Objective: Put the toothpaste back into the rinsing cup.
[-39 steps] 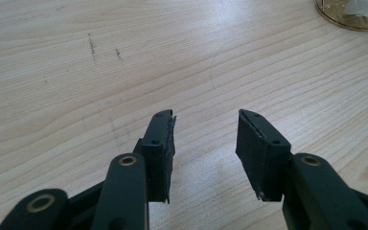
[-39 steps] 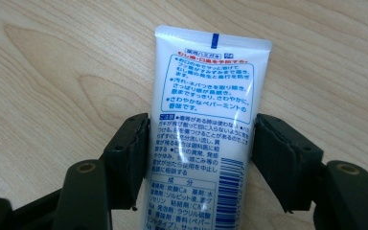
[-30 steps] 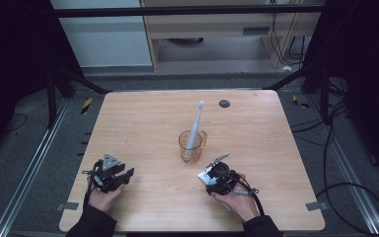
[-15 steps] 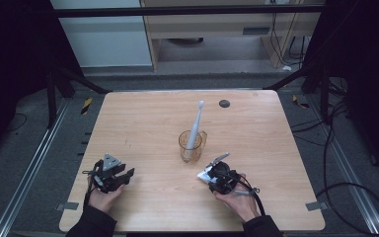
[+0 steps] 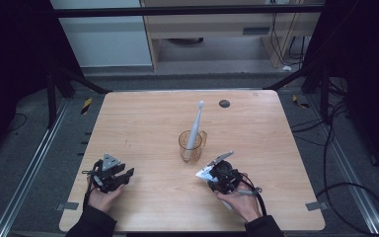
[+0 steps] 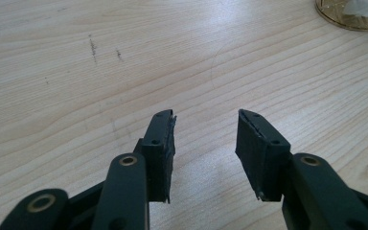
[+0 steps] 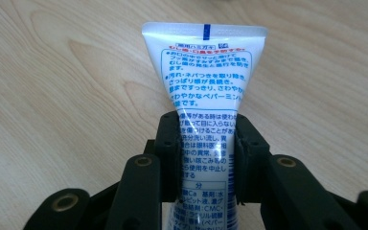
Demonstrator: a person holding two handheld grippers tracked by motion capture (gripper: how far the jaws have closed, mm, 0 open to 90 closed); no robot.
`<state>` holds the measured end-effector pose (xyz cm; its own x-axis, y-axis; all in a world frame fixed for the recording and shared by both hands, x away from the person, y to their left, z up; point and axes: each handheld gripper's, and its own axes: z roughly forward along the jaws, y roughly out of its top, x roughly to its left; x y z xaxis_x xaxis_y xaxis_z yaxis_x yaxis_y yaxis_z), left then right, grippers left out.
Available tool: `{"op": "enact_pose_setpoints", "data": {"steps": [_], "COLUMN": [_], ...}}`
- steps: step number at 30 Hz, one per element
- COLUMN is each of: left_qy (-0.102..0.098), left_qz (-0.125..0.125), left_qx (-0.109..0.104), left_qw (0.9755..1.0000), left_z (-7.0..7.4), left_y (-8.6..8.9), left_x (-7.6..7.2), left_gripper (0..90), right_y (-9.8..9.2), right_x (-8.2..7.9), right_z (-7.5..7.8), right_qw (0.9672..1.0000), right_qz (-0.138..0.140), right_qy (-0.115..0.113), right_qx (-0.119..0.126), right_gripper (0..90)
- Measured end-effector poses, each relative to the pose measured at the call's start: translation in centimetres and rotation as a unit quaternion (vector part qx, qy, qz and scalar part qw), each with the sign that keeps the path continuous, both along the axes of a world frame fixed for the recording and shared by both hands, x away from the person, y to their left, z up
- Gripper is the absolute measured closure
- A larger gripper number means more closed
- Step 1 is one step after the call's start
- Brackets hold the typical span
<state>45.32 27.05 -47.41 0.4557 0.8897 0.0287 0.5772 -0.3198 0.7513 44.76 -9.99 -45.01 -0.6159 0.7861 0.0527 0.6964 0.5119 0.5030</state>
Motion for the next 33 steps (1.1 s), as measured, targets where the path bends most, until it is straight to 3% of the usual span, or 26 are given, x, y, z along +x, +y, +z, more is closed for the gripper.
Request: {"op": "enact_pose_setpoints", "data": {"steps": [4,8,18,28,33], "left_qy": [-0.002,-0.001,-0.002,-0.005,-0.004], "left_qz": [0.002,0.001,0.003,0.003,0.005], "left_qx": [-0.003,-0.003,-0.005,-0.007,-0.008], "left_qw": [1.0,1.0,1.0,1.0,0.9999], "left_z": [0.0,0.0,0.0,0.0,0.0], "left_y": [0.0,0.0,0.0,0.1,0.1], "left_x": [0.0,0.0,0.0,0.0,0.0], "left_gripper": [57.2,57.3,56.8,53.9,52.6], "right_y": [-0.5,-1.2,-1.8,-1.3,-1.0], "right_x": [-0.1,-0.2,0.0,0.5,0.7], "right_z": [0.9,1.8,4.3,7.0,8.5], "right_qw": [0.9991,0.9958,0.9818,0.9623,0.9482], "right_qz": [-0.007,-0.019,-0.038,-0.046,-0.05], "right_qy": [-0.028,-0.062,-0.137,-0.197,-0.229], "right_qx": [0.031,0.065,0.126,0.182,0.214], "right_gripper": [68.7,68.8,68.8,69.0,69.1]}}
